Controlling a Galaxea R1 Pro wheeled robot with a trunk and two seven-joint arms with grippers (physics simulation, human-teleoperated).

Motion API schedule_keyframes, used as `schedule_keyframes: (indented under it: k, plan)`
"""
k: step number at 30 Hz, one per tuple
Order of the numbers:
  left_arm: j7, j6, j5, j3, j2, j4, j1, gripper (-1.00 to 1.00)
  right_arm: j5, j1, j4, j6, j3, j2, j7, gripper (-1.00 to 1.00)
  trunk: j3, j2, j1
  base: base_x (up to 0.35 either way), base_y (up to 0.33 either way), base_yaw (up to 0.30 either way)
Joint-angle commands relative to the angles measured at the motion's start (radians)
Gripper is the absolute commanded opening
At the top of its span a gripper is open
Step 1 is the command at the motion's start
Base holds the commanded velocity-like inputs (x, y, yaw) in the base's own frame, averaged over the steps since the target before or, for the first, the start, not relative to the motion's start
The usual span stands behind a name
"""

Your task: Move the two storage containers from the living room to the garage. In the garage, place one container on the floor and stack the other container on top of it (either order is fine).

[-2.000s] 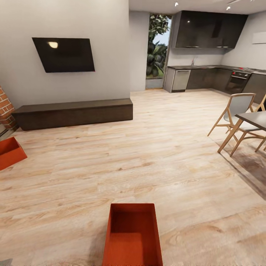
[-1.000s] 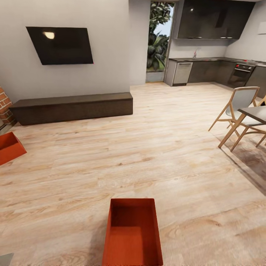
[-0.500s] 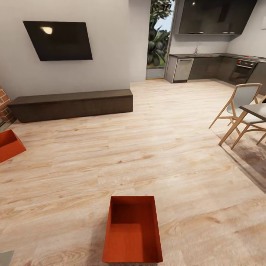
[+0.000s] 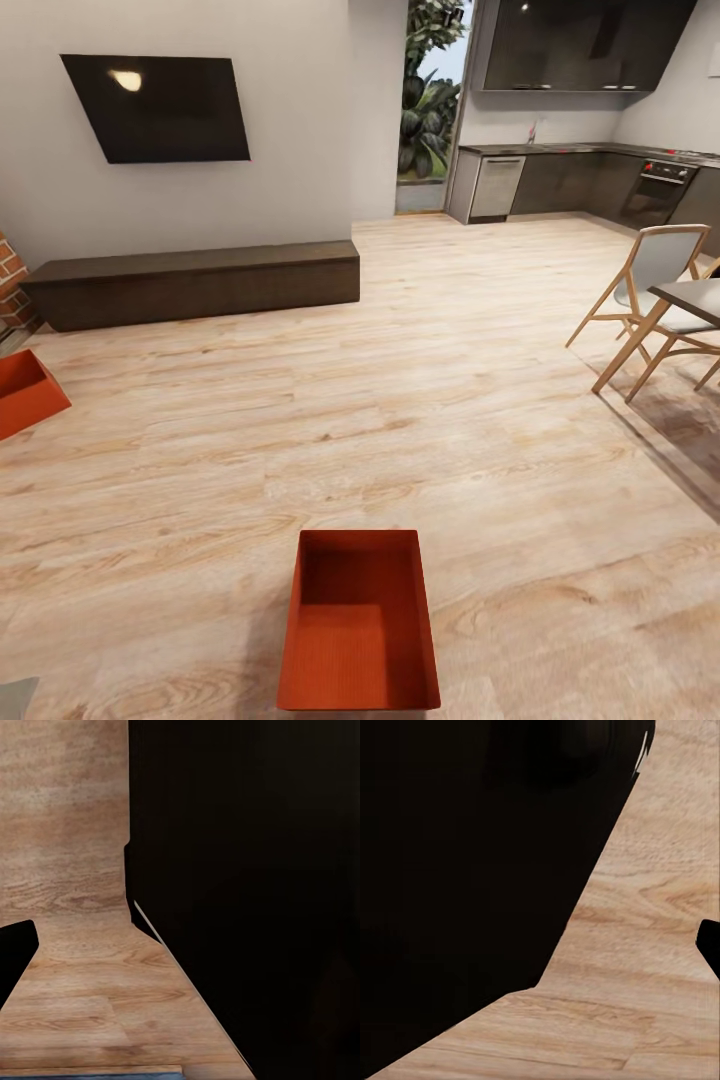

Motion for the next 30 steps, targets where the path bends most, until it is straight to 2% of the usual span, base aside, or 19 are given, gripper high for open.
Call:
schedule_keyframes:
  k: [1, 30]
  plan:
    - [0.0, 0.001, 0.008, 0.0, 0.0, -0.001, 0.0, 1.0, -0.01, -0.001, 0.001, -0.004, 0.008, 0.001, -0.001, 1.0, -0.001, 0.0, 0.0, 0.0, 0.0, 0.0]
    - [0.0, 0.001, 0.008, 0.0, 0.0, -0.001, 0.0, 1.0, -0.01, -0.001, 0.001, -0.004, 0.009, 0.001, -0.001, 1.0, -0.001, 0.0, 0.0, 0.0, 0.0, 0.0]
